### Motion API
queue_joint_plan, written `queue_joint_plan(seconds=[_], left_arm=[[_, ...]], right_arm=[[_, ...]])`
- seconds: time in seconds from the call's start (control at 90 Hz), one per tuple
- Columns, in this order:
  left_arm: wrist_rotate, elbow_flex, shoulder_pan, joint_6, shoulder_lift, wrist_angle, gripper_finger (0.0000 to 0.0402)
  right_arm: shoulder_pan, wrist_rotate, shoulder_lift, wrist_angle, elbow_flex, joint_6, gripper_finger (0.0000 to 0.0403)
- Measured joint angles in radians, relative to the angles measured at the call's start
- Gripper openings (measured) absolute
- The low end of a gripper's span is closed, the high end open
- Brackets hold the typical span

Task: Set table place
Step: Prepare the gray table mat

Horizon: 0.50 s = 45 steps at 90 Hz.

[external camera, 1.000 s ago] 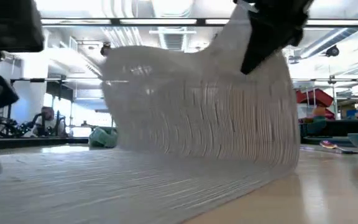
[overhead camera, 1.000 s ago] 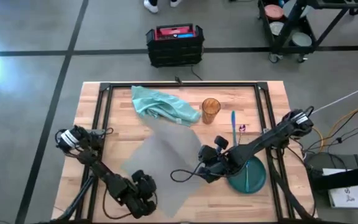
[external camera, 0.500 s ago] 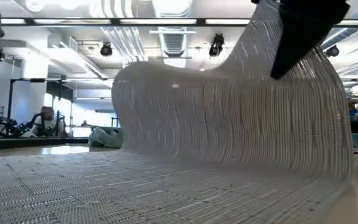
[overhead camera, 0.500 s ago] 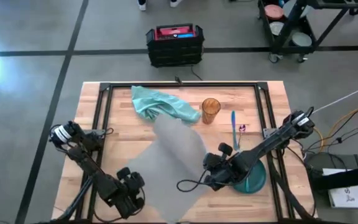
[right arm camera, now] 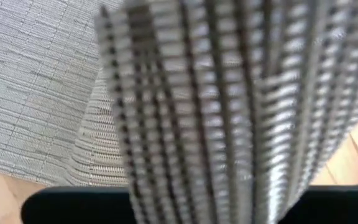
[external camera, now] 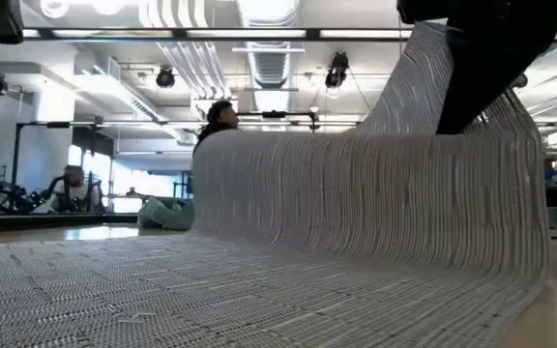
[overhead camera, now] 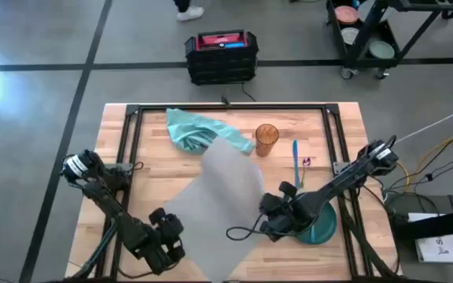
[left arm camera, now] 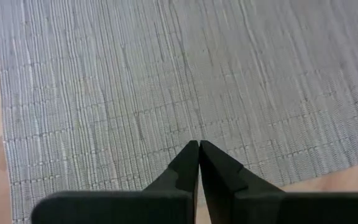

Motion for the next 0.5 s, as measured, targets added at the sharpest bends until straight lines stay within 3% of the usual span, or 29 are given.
queue_joint_plan(seconds=[0.2,0.5], left_arm=[[-0.122,0.022,0.0,0.008,-0.014,0.053,0.0],[-0.214,0.008,0.023,0.147,0.081,0.394,0.0]], right_arm=[[0.0,0.0,0.0,-0.002,-0.002,0.011,0.0],[-0.005,0.01,0.0,0.001,-0.002,0.01,0.0]])
